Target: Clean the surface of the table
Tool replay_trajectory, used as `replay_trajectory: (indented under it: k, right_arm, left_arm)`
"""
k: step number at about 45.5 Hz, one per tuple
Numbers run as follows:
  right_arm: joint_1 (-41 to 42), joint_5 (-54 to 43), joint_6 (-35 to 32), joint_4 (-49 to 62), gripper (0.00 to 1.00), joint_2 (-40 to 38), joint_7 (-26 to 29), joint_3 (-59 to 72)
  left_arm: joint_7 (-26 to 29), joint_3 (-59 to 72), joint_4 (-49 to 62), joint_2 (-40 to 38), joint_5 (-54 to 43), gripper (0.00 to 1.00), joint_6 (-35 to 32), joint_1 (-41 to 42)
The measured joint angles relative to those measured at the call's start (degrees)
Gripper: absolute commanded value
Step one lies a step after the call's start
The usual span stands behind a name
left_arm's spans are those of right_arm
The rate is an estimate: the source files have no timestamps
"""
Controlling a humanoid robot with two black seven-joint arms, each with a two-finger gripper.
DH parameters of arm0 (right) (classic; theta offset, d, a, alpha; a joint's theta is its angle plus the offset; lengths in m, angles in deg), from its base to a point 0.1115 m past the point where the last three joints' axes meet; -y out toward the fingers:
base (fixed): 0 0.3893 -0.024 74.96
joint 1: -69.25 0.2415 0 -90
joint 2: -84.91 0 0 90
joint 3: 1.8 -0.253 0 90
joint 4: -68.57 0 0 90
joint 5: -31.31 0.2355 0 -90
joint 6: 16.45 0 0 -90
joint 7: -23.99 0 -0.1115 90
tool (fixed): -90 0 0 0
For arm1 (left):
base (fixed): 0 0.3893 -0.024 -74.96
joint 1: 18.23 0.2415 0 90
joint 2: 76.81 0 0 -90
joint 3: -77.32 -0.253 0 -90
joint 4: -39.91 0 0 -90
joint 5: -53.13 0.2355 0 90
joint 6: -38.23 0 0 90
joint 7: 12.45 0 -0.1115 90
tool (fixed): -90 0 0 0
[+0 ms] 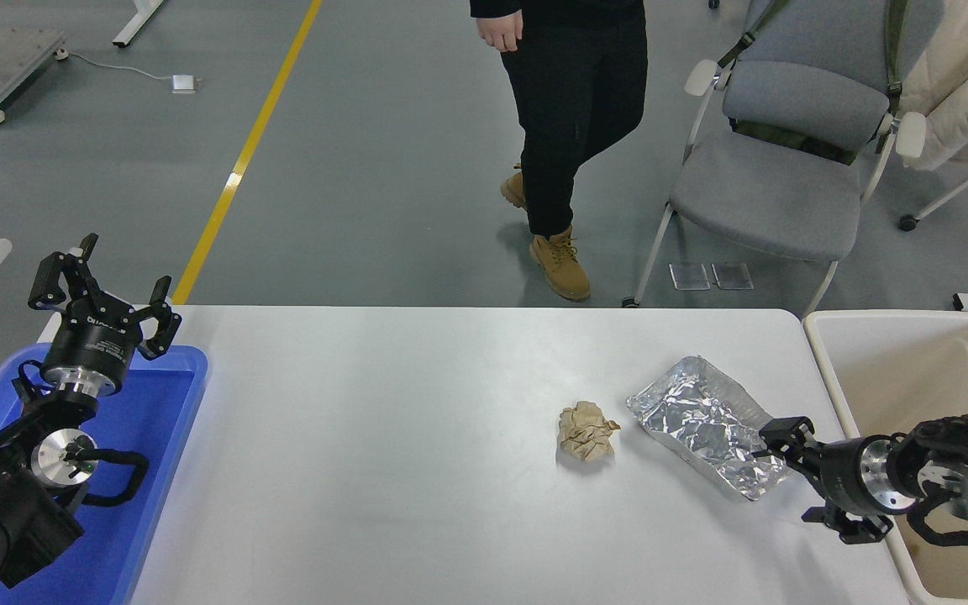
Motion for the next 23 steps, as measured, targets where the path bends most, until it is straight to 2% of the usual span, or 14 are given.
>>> replay_trajectory:
  k: [10, 13, 15, 19, 20, 23]
  right_arm:
    - [-1.80, -1.34, -0.13, 6.69, 0.80, 4.69, -0.21, -0.04]
    - [-2.25, -2.34, -0.15, 8.19, 0.64, 5.80, -0.24, -0.04]
    - [-2.46, -2.86, -0.16, 8.99, 0.49, 6.36, -0.27, -0.04]
    - [-2.77, -3.64, -0.17, 10.40, 0.07, 7.17, -0.27, -0.05]
    - [-2.84, -3.85, -0.18, 10.77, 0.00, 7.38, -0.27, -0.05]
    - [-2.93, -4.17, -0.27, 11.45, 0.00, 7.71, -0.23, 0.00]
  left_arm:
    - [0.00, 0.00, 0.00, 0.00, 0.00, 1.00, -0.01, 0.00]
    - [0.00, 0.00, 0.00, 0.00, 0.00, 1.00, -0.01, 0.00]
    - [0.00, 0.00, 0.00, 0.00, 0.00, 1.00, -0.01, 0.00]
    - [0.00, 0.00, 0.00, 0.00, 0.00, 1.00, -0.01, 0.00]
    - [0.00, 0.00, 0.00, 0.00, 0.00, 1.00, -0.01, 0.00]
    - [0.00, 0.00, 0.00, 0.00, 0.00, 1.00, -0.01, 0.00]
